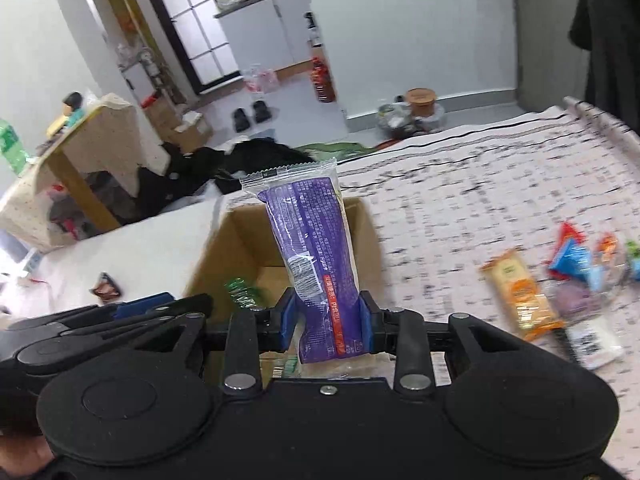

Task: Organize snacks
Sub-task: 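Lower the green packet into the box with the left tool while the right tool drops the purple pack in, then withdraw both open tools from the box toward the remaining snacks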

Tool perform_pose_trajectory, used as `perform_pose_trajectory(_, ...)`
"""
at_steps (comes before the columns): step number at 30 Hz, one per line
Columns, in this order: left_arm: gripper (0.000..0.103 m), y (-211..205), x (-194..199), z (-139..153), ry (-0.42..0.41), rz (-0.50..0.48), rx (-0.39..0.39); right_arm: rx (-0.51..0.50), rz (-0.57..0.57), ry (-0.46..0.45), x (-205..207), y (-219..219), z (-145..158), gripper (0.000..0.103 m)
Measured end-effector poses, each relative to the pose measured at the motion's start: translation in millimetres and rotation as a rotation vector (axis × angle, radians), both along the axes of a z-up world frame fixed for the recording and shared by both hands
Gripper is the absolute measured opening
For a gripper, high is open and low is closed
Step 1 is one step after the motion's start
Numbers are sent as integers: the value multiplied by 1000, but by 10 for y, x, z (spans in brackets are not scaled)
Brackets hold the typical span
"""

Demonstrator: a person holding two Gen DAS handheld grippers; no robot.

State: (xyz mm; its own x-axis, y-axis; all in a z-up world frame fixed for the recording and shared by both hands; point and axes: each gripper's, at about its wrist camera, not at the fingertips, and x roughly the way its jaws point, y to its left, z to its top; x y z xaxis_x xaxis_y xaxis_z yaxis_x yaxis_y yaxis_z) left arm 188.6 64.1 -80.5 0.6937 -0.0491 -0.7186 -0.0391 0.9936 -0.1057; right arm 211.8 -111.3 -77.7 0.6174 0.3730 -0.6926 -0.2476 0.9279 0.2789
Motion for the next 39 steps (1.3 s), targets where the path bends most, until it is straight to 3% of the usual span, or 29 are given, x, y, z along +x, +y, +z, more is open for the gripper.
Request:
perform_pose_trajectory(1, 36, 19, -5, 10, -2, 5, -2, 12, 1, 0, -1, 5, -8, 35)
perform_pose_trajectory(4, 47, 79, -40, 34, -8, 38, -14, 4, -31, -17, -71, -35, 2, 65)
perform_pose_trajectory(6, 58, 89, -65, 44, -1, 64, 3, -11, -37, -49, -128, -81, 42, 74)
perform_pose_trajectory(8, 62, 68, -100, 61, 3, 65, 21, -36, -46, -73, -158, -120, 74, 89)
perform_pose_trajectory(11, 70, 39, -165, 101, -2, 77, 14, -58, -77, -105, -224, -262, 112, 98)
perform_pose_trajectory(16, 98, -64, -263, 186, -20, 107, 4, -61, -81, -118, -312, -522, 127, 103)
perform_pose_trajectory(18, 103, -138, -294, 200, -27, 104, 4, -80, -67, -143, -366, -606, 153, 103)
perform_pose_trajectory(22, 103, -274, -364, 241, -41, 92, -6, -124, -56, -172, -446, -763, 176, 103)
perform_pose_trajectory(39, 103, -880, -362, 317, -55, -14, -14, -126, -205, -95, -577, -1685, 113, 103)
